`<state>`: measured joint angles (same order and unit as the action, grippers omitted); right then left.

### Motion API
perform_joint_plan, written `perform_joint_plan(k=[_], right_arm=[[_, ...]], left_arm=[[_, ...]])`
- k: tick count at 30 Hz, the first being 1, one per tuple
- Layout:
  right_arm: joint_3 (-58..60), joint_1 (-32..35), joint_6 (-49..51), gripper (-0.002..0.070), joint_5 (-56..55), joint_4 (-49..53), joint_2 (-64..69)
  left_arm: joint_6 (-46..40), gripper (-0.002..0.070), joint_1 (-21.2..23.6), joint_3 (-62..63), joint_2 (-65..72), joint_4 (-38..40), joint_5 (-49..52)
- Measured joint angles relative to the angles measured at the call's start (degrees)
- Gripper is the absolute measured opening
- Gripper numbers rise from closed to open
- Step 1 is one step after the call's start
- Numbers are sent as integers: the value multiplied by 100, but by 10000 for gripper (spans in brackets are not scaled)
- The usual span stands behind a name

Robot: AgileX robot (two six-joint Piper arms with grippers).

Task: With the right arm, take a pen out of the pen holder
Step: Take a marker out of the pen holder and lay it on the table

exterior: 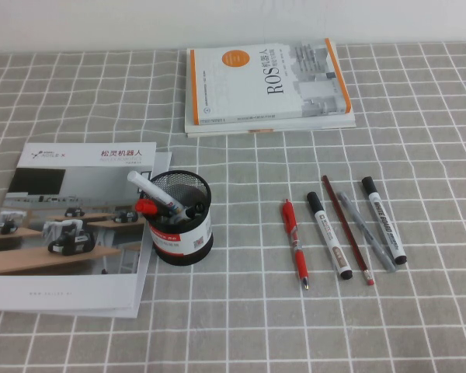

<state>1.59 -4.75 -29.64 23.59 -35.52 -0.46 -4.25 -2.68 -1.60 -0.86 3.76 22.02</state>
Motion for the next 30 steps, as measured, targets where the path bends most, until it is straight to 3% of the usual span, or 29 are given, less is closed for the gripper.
perform_joint_plan(k=[17, 30], right_arm=[[0, 0, 0, -13, -137, -54, 0], [0, 0, 0, -13, -618, -1178, 0]], left_arm=[[0, -3, 0, 0, 0, 0, 0], [0, -3, 0, 0, 0, 0, 0]])
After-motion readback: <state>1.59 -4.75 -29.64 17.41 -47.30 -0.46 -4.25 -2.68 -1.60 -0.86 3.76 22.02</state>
